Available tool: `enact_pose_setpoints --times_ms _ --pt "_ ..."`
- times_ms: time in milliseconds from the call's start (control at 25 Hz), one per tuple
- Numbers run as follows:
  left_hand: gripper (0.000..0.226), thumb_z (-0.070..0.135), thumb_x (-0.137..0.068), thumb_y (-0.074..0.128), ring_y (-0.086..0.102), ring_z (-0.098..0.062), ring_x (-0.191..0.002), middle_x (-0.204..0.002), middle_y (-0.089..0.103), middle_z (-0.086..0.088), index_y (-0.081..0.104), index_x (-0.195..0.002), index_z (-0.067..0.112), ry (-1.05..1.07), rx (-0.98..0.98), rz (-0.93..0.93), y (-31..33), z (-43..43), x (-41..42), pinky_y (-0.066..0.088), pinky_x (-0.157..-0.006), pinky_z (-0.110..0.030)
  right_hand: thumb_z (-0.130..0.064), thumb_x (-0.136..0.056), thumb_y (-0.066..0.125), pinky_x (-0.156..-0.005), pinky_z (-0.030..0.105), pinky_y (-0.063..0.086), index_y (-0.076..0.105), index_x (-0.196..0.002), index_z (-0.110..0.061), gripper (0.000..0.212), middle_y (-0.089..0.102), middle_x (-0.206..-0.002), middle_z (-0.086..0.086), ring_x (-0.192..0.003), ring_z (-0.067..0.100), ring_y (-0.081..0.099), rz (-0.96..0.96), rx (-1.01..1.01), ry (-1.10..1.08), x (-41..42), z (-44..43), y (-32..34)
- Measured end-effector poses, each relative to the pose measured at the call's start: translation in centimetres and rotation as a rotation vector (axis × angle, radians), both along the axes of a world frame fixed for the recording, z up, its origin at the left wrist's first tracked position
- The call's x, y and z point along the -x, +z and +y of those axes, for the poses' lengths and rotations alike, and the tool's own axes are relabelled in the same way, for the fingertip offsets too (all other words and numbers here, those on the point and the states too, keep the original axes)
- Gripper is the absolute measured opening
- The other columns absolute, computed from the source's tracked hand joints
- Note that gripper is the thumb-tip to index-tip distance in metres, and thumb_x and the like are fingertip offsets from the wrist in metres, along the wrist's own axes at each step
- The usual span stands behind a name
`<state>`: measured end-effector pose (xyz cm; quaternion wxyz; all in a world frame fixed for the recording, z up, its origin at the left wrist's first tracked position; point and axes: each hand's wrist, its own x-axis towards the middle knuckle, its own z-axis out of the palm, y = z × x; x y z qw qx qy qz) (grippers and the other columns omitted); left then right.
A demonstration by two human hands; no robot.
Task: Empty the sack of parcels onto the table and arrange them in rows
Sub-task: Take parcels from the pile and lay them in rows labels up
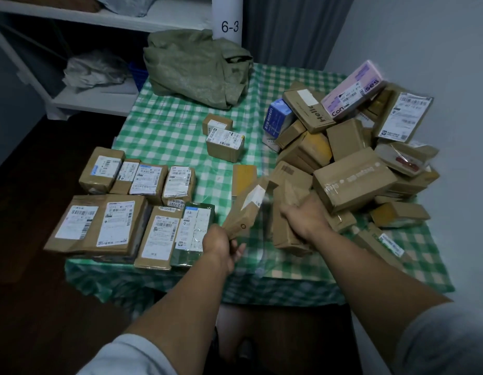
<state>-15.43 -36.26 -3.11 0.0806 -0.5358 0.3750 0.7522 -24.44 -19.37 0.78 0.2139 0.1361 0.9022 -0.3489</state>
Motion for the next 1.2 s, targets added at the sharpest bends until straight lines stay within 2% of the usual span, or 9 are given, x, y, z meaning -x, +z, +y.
enact_pose_setpoints --times_ms 200,360,520,640,760,880,1000,1120,1200 --pt "0.037 0.005 -0.094 0.021 0.032 -0.011 -0.046 -0.061 0.039 -0.006 0.057 -0.092 0.005 0.111 -0.243 -0.038 -0.6 1.9 -1.1 0.05 -0.042 -0.023 -0.046 -0.083 0.069 -0.105 0.041 0.046 0.032 -0.15 -0.01 0.084 0.041 -0.146 0.018 -0.126 0.038 0.05 -0.08 -0.034 0.08 -1.5 -0.9 1.1" --pt "0.041 0.007 -0.097 0.017 0.023 -0.01 -0.05 -0.063 0.032 -0.002 0.056 -0.085 0.009 0.162 -0.361 -0.09 -2.0 2.3 -2.3 0.038 -0.033 -0.016 -0.047 -0.079 0.069 -0.098 0.037 0.047 0.036 -0.143 -0.01 0.082 0.043 -0.143 0.021 -0.124 0.038 0.052 -0.102 -0.021 0.137 -1.8 -2.0 -0.3" --pt "0.041 0.011 -0.102 0.021 0.041 -0.011 -0.035 -0.069 0.045 -0.006 0.061 -0.093 0.003 0.106 -0.436 -0.128 -3.1 2.7 -3.0 0.041 -0.03 -0.017 -0.057 -0.061 0.062 -0.1 0.047 0.05 0.036 -0.141 -0.014 0.094 0.049 -0.137 0.019 -0.119 0.038 0.055 -0.112 -0.022 0.214 -1.9 -2.9 -0.9" --pt "0.041 0.02 -0.109 0.028 0.063 -0.023 -0.063 -0.084 0.064 -0.015 0.062 -0.108 -0.004 0.073 -0.428 -0.149 -3.1 3.2 -3.2 0.061 -0.051 -0.036 -0.055 -0.073 0.068 -0.102 0.048 0.048 0.034 -0.143 -0.014 0.088 0.044 -0.14 0.017 -0.123 0.039 0.05 -0.134 -0.064 0.27 -1.6 -3.3 -1.8" --pt "0.042 0.017 -0.107 0.025 0.067 -0.026 -0.066 -0.083 0.068 -0.017 0.064 -0.111 0.0 -0.029 -0.299 -0.192 -3.8 2.8 -3.7 0.059 -0.071 -0.045 -0.048 -0.081 0.071 -0.104 0.046 0.046 0.034 -0.143 -0.016 0.079 0.042 -0.141 0.018 -0.124 0.039 0.05 -0.14 -0.094 0.283 -1.5 -3.3 -2.9" --pt "0.033 0.008 -0.1 0.031 0.058 -0.025 -0.073 -0.082 0.055 -0.014 0.061 -0.113 0.002 -0.157 -0.221 -0.21 -4.2 2.3 -3.7 0.057 -0.075 -0.045 -0.046 -0.082 0.071 -0.104 0.043 0.045 0.034 -0.145 -0.015 0.079 0.041 -0.141 0.019 -0.126 0.04 0.049 -0.13 -0.101 0.279 -1.4 -3.2 -3.4" --pt "0.02 0.009 -0.095 0.038 0.051 -0.022 -0.065 -0.074 0.05 -0.009 0.058 -0.091 0.009 -0.208 -0.162 -0.152 -3.4 1.8 -2.9 0.054 -0.071 -0.04 -0.045 -0.08 0.071 -0.102 0.041 0.047 0.034 -0.146 -0.013 0.082 0.042 -0.142 0.018 -0.125 0.038 0.05 -0.136 -0.053 0.265 -1.6 -3.3 -3.3" --pt "0.016 0.027 -0.098 0.048 0.049 -0.021 -0.064 -0.077 0.053 -0.006 0.057 -0.096 0.014 -0.215 -0.13 -0.072 -2.6 1.2 -2.1 0.051 -0.074 -0.034 -0.042 -0.077 0.069 -0.094 0.038 0.05 0.037 -0.145 -0.017 0.079 0.052 -0.138 0.011 -0.118 0.032 0.057 -0.136 0.13 0.224 -1.6 -3.8 -2.8" --pt "0.037 0.047 -0.097 0.055 0.059 -0.023 -0.069 -0.083 0.066 -0.008 0.064 -0.104 0.012 -0.271 -0.16 0.011 -1.7 0.6 -1.9 0.052 -0.074 -0.035 -0.037 -0.083 0.068 -0.087 0.037 0.051 0.04 -0.139 -0.021 0.065 0.059 -0.127 0.005 -0.108 0.027 0.062 -0.167 0.246 0.199 -1.7 -4.4 -2.4"
